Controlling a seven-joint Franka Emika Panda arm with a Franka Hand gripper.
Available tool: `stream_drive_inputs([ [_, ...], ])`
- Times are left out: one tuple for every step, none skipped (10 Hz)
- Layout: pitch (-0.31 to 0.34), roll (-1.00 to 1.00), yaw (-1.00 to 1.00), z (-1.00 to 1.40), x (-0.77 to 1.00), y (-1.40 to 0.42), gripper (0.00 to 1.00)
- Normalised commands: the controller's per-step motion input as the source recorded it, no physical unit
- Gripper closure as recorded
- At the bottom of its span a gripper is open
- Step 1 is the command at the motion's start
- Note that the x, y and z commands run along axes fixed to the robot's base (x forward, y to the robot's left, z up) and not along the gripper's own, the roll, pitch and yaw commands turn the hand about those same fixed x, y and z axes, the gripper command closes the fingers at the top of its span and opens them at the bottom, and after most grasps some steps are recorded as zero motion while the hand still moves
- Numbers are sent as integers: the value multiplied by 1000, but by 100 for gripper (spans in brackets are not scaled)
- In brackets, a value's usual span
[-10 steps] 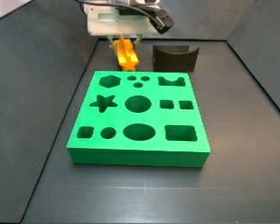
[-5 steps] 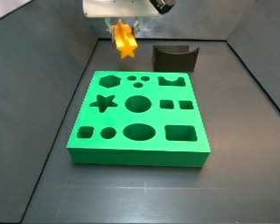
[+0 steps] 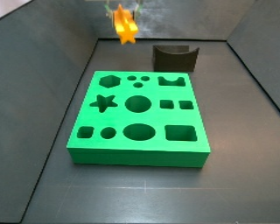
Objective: Pick up the star object. Move up. Place the star object on the fixture. Regrasp the star object. Move to above the board. Insert the star object.
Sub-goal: Place the star object on the fixture.
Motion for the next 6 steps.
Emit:
stream_drive_inputs([
  [24, -72, 23, 896, -11, -14, 100],
  [28, -82, 23, 739, -5, -12, 100],
  [36, -91, 22, 583, -1, -9, 100],
  [45, -99, 17, 425, 4, -7, 100],
  [255, 38, -720, -68, 1000, -140, 100],
  [273, 31, -698, -111, 1000, -139, 100],
])
